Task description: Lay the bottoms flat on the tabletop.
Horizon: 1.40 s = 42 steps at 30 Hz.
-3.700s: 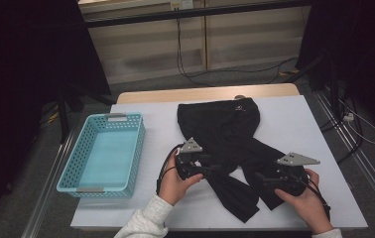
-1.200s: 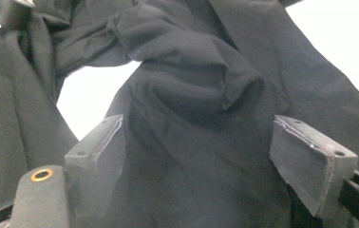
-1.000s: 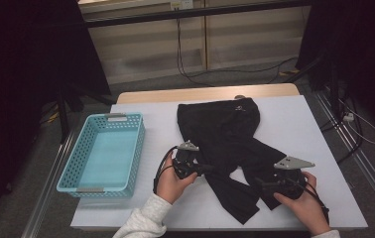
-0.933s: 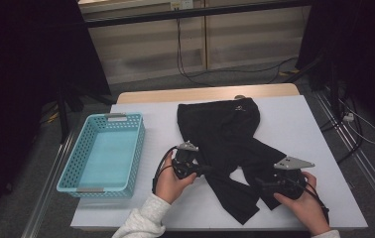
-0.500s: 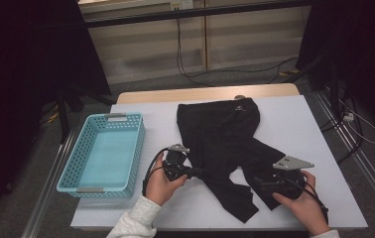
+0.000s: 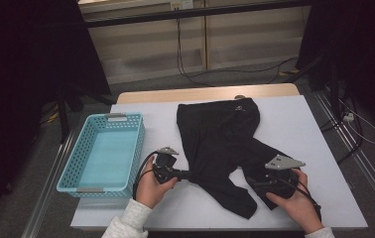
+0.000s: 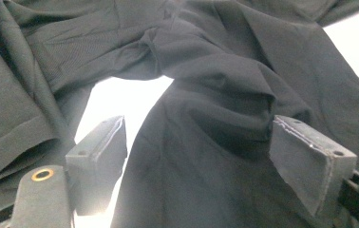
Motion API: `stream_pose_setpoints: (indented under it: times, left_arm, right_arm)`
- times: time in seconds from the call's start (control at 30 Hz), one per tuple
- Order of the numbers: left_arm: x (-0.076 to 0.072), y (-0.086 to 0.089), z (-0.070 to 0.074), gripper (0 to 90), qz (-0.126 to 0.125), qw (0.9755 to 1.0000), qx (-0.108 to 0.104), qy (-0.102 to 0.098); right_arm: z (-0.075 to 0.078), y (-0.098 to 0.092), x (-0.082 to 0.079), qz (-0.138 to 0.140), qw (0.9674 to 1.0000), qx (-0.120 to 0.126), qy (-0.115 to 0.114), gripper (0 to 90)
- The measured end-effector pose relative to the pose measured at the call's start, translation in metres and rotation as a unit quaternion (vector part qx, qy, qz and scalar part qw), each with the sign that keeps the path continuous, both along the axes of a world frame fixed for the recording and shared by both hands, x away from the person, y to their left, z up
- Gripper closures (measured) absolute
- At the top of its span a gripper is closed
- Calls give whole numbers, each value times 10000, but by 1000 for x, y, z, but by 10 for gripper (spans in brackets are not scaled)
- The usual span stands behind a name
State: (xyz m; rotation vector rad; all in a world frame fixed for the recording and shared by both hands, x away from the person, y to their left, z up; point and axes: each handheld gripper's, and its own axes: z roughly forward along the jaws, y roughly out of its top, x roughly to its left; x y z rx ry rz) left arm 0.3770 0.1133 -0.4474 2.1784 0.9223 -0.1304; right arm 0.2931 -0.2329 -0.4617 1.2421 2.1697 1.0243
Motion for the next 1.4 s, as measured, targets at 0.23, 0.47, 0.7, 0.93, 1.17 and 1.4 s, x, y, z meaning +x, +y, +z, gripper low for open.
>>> stream_pose_setpoints:
  times: [0.23,0.47,0.7,0.93,1.17,1.4]
  left_arm:
    - [-5,12,7,900,114,9999,52,-26]
    - [-8,16,14,895,136,9998,0,-167]
    - [-8,14,19,896,138,9994,-141,-287]
    - [-9,4,14,896,-18,9996,-162,-251]
    - [-6,3,6,896,11,9997,-122,-201]
    - [-6,-3,0,886,-57,9996,-160,-223]
  right_arm:
    - [0,4,3,59,10000,8,9,202]
    - [-2,11,6,171,9998,-21,27,201]
    - [1,17,12,220,9998,12,-36,236]
    - [8,34,31,245,9995,133,-148,360]
    - [5,59,44,433,9989,103,-123,461]
    - [-5,71,55,464,9982,-371,-45,729]
